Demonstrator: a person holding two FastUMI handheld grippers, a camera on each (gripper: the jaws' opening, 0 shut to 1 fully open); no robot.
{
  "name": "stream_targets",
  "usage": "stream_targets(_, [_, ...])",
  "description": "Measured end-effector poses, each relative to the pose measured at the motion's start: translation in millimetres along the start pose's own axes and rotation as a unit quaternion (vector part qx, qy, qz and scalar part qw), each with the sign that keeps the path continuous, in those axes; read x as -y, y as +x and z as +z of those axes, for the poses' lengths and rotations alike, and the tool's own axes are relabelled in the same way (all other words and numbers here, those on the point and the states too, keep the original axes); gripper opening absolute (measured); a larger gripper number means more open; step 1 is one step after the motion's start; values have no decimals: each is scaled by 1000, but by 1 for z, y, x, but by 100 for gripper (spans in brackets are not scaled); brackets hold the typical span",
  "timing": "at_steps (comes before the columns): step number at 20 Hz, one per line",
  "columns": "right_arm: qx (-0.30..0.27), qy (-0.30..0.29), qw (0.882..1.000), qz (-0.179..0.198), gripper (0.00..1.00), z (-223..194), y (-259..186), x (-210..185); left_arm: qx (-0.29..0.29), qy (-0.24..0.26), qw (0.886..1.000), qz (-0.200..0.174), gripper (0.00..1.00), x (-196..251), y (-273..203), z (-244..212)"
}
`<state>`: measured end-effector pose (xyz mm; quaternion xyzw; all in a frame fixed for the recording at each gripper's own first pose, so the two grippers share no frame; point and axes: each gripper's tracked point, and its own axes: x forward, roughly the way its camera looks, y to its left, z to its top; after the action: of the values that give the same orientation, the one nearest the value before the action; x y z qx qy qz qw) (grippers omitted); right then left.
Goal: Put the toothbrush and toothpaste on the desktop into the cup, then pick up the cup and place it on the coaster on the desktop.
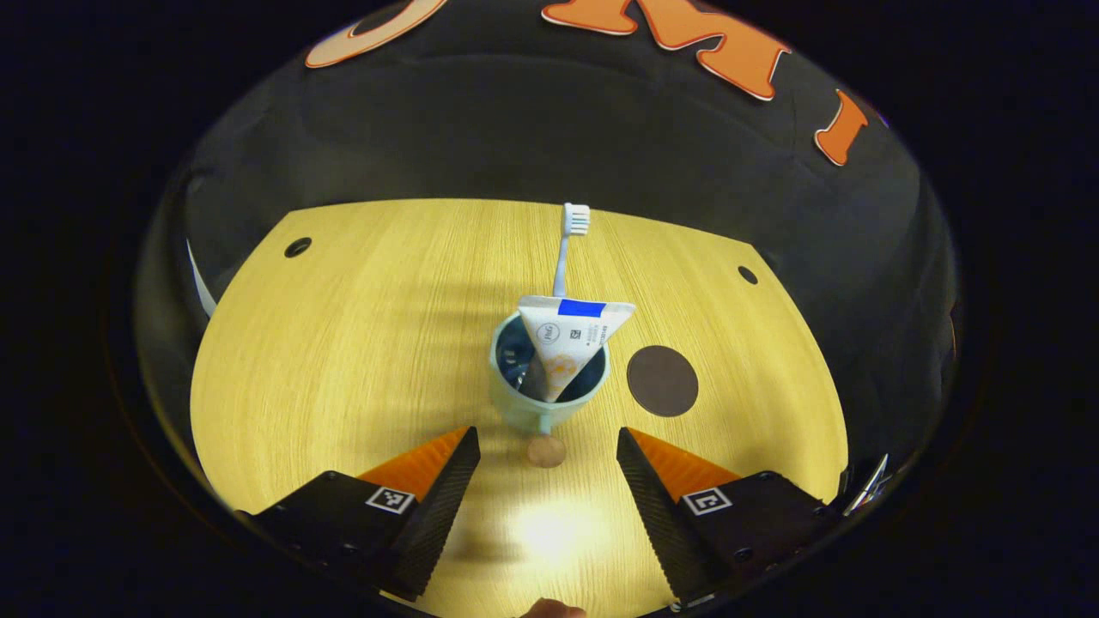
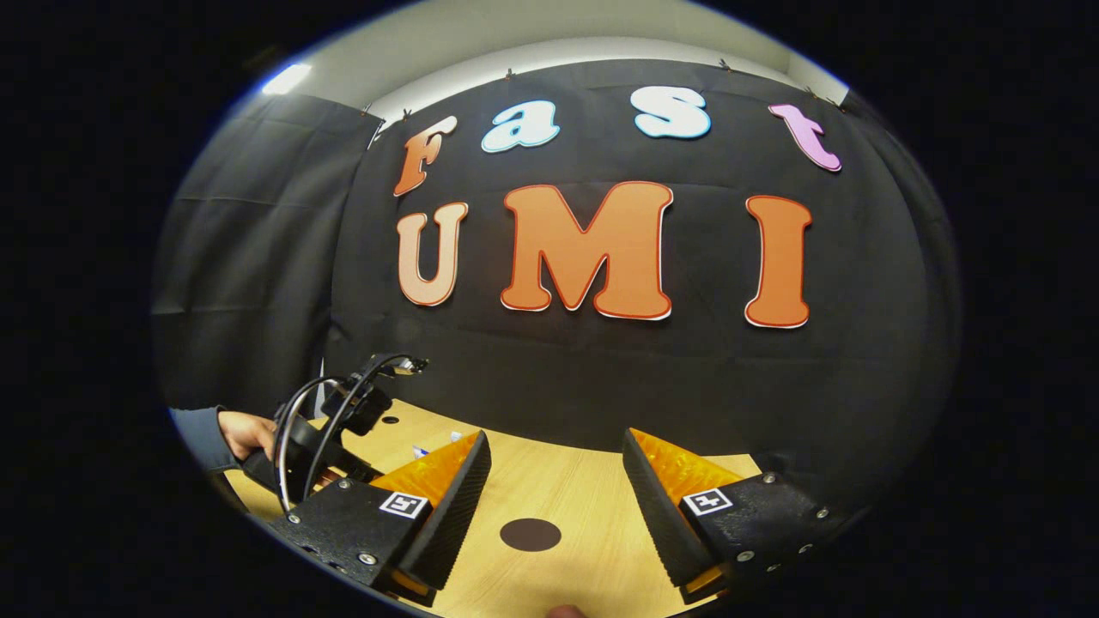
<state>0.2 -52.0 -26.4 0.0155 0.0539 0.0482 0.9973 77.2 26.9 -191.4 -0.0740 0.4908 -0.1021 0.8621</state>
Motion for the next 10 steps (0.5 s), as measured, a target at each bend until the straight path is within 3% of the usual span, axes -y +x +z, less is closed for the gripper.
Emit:
stream_targets(2, [4,-4,1000,1,97,-2,-9,6,-25,-4,1000,9,96,3,11,2])
stream_targets(4, [5,-5,1000,3,92,-5,-13,9,-50,-3,998,27,97,-2,21,-2])
stream_targets(7, [3,-2,1000,8,93,-13,-19,13,-81,-1,996,49,96,-4,31,-3])
stream_targets(10, [2,6,1000,10,93,-19,-23,16,-108,-1,992,62,82,-3,40,-6])
